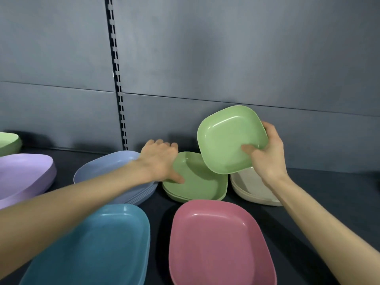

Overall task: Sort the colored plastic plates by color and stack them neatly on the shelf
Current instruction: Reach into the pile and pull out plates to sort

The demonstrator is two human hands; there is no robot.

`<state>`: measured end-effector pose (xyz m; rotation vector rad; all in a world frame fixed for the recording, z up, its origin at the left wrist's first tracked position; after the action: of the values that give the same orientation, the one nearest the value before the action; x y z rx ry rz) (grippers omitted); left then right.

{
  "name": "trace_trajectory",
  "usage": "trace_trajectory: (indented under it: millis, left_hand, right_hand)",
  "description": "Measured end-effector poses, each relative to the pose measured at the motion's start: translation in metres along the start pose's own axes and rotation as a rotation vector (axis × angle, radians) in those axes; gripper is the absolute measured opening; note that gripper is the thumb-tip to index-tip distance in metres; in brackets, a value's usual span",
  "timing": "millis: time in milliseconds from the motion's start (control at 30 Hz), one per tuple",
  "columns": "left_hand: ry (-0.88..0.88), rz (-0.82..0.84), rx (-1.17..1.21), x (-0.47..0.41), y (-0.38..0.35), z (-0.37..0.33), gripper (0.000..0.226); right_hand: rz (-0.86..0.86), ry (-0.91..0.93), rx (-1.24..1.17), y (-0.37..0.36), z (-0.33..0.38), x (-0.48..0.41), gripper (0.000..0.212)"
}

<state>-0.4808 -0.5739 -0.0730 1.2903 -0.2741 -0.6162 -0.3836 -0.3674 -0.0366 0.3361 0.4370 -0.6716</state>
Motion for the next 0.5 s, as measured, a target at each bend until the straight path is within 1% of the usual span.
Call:
trace_trajectory:
  millis: [33, 67, 133, 167, 200, 233, 267, 333, 433, 500]
  left_hand:
    - [-0.012, 0.006, 0.034, -0.001, -0.002, 0.001, 0.073]
    - [-0.014, 0.01, 0.134, 0.0, -0.003, 0.004, 0.082]
    - [0.024, 0.001, 0.527, 0.002, 0.004, 0.014, 0.098]
    - [0.03, -0.015, 0.75, 0.002, 0.009, 0.018, 0.099]
    - [0.012, -0.028, 0.939, 0.001, 0.013, 0.019, 0.093]
    - [-0.01, -0.042, 1.063, 0.0, 0.016, 0.017, 0.082]
    - [-0.02, -0.059, 1.122, -0.001, 0.018, 0.016, 0.073]
    - [-0.001, -0.083, 1.124, -0.004, 0.018, 0.015, 0.063]
    - [0.016, -0.08, 0.981, -0.008, 0.013, 0.015, 0.063]
    - [0.021, -0.115, 0.899, -0.009, 0.013, 0.021, 0.061]
  right_hand:
    - [0.008, -0.004, -0.005, -0.003, 0.0, -0.001, 0.06]
    - [0.017, -0.008, -0.012, -0.006, 0.0, -0.002, 0.06]
    - [0.036, -0.017, -0.026, -0.014, -0.001, -0.002, 0.061]
    - [0.051, -0.026, -0.043, -0.019, -0.001, -0.002, 0.061]
    - [0.068, -0.039, -0.067, -0.024, -0.002, 0.0, 0.06]
    - [0.09, -0.049, -0.093, -0.03, -0.002, 0.002, 0.059]
    - [0.112, -0.058, -0.113, -0.036, -0.003, 0.004, 0.057]
    - [0.151, -0.068, -0.115, -0.044, -0.004, 0.008, 0.049]
    - [0.19, -0.091, -0.044, -0.046, -0.012, 0.01, 0.03]
    - [0.213, -0.094, 0.051, -0.046, -0.018, 0.008, 0.021]
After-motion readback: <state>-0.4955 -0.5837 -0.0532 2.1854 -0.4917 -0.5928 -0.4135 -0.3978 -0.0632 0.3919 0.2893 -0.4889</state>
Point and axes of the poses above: each hand's wrist, its own x-axis away from the middle knuckle, its own y-axis out of the back of the hand, z = x × y, the point moved 9 cm from there along -x, towards the middle knuckle, and after that the axes turned 5 degrees about -x, right-handed, at the moved point
